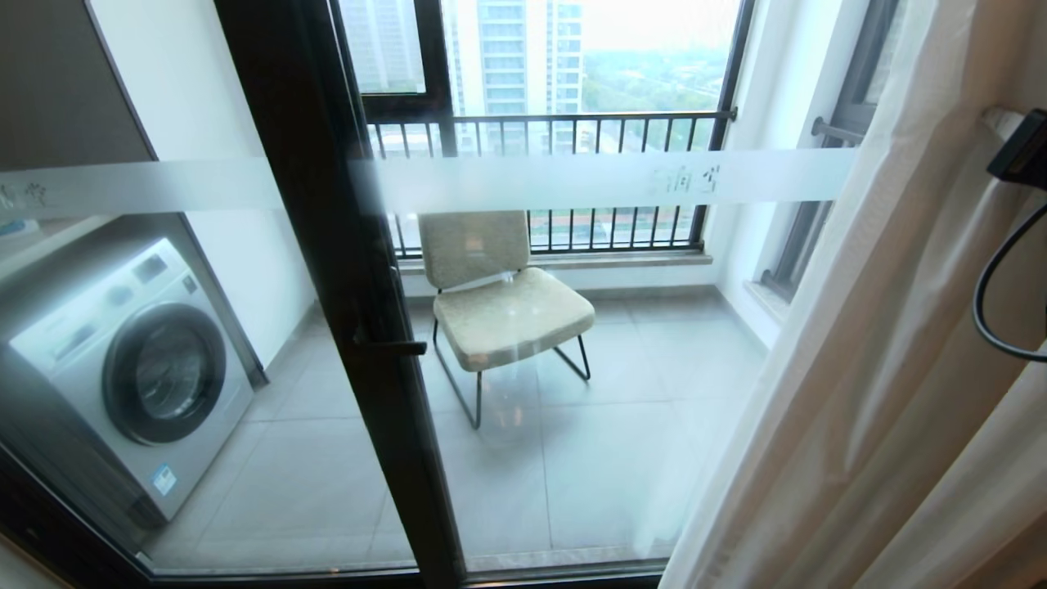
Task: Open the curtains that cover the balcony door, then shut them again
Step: Pull the inner curtains open on both sides
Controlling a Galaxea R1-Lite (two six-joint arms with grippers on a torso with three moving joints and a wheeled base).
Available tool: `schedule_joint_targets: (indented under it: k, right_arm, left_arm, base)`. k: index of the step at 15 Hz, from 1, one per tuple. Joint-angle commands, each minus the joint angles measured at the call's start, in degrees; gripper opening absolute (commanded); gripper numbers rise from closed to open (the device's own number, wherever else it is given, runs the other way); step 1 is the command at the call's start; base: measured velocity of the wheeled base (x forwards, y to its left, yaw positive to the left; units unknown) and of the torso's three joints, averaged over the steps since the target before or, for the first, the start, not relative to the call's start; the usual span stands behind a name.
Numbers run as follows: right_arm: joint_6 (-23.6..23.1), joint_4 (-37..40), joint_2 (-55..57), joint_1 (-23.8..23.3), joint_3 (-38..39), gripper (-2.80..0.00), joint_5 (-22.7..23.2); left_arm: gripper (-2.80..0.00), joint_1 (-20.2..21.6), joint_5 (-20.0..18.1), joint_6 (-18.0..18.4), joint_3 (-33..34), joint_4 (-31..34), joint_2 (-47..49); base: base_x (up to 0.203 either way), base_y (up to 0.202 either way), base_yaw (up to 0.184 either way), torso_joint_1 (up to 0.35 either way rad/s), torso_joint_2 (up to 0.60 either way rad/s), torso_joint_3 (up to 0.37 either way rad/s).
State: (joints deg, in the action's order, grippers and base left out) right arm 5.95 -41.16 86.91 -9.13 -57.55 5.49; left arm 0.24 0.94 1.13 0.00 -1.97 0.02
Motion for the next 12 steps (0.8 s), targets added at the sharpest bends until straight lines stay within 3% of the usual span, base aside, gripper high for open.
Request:
schedule_joint_targets:
  k: [1, 12]
  right_arm:
    - [0.03, -0.24, 0.02, -0.53, -0.02, -2.80, 0.05]
    - [0.03, -0.24, -0.25, -2.12, -0.02, -2.80, 0.05]
  left_arm:
    - [-2.80, 0.02, 0.03, 0.01, 0.00, -0.05, -0.02]
    - [-2.80, 0.02, 0.03, 0.03, 0.00, -0.03, -0.02]
  base:
    - [0.000, -0.194, 0.003, 0.002, 0.00, 0.012]
    - [0.000, -0.192, 0.000, 0.002, 0.00, 0.003]
